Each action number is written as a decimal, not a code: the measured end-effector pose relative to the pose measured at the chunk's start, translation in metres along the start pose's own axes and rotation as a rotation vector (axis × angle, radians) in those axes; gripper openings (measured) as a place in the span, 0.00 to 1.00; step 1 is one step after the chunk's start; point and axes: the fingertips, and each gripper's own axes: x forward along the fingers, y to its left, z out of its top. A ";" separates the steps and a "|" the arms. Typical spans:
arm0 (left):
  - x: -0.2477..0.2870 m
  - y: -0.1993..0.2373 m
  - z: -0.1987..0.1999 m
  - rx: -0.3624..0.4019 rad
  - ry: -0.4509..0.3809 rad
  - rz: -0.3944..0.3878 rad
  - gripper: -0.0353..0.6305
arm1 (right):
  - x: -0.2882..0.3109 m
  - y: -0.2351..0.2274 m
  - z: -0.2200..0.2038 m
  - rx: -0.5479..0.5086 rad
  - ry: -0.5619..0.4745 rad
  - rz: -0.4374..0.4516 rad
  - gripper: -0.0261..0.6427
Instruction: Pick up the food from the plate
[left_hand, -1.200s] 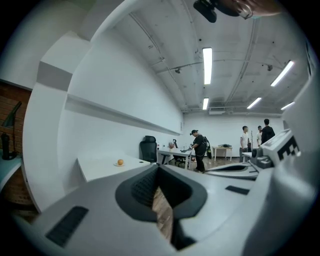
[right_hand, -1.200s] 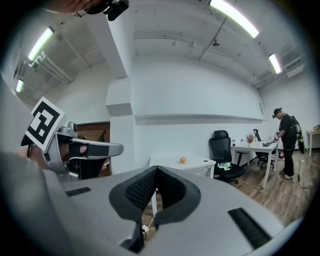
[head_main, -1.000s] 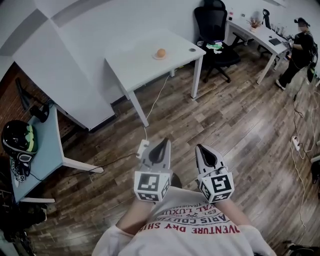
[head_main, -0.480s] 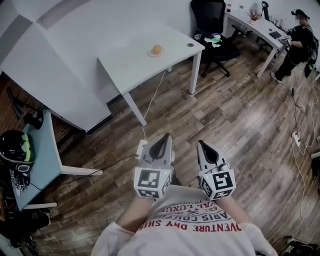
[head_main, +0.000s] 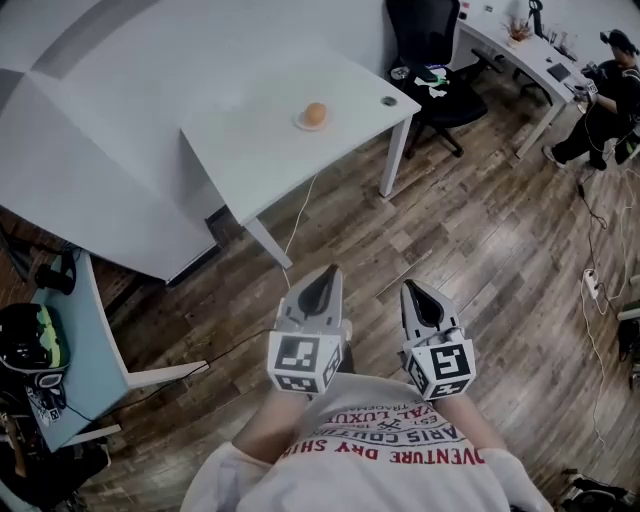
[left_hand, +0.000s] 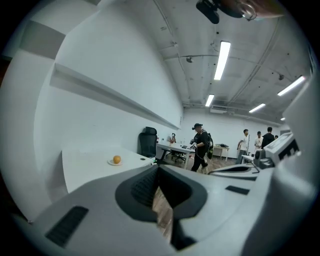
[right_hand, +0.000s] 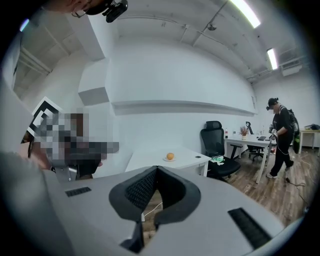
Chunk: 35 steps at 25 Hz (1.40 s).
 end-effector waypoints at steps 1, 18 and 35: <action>0.012 0.011 0.004 -0.002 0.000 -0.004 0.06 | 0.014 -0.003 0.004 -0.002 0.004 -0.006 0.04; 0.155 0.133 0.049 -0.003 0.000 -0.027 0.06 | 0.176 -0.060 0.049 -0.029 0.042 -0.069 0.04; 0.265 0.148 0.063 -0.038 0.008 0.194 0.06 | 0.293 -0.166 0.078 -0.064 0.024 0.144 0.05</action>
